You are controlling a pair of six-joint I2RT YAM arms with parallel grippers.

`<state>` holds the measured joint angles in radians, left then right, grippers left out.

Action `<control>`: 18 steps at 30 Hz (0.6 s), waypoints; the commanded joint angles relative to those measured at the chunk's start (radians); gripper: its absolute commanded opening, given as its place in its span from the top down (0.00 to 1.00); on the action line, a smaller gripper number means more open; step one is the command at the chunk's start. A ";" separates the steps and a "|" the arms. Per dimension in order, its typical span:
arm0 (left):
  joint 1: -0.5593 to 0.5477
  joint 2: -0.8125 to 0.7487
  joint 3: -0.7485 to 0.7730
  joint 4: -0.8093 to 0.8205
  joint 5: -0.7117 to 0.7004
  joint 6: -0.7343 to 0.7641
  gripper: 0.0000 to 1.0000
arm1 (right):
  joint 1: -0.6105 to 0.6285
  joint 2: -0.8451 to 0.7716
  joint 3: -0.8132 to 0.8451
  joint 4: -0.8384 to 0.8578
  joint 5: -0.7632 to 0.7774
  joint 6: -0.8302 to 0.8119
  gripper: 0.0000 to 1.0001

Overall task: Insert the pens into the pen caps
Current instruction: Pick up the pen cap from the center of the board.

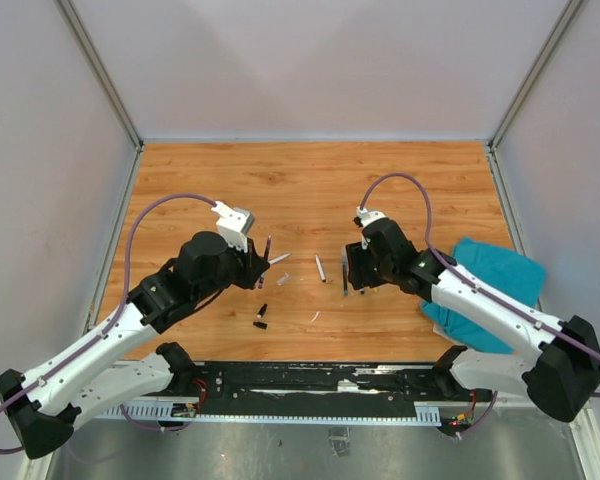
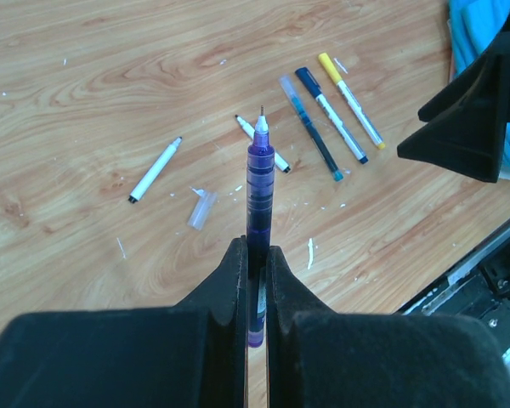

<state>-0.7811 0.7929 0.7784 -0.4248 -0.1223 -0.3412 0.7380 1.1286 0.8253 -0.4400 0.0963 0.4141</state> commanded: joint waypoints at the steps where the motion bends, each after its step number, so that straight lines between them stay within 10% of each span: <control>1: 0.002 -0.018 -0.017 0.004 -0.008 0.029 1.00 | -0.008 0.083 0.069 -0.041 -0.127 -0.033 0.46; 18: 0.002 -0.204 -0.015 0.023 0.021 0.059 1.00 | 0.149 0.303 0.111 0.218 -0.135 0.026 0.44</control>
<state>-0.7811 0.6418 0.7662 -0.4274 -0.1356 -0.3141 0.8749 1.4101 0.9417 -0.3759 -0.0643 0.4435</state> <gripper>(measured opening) 0.054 0.542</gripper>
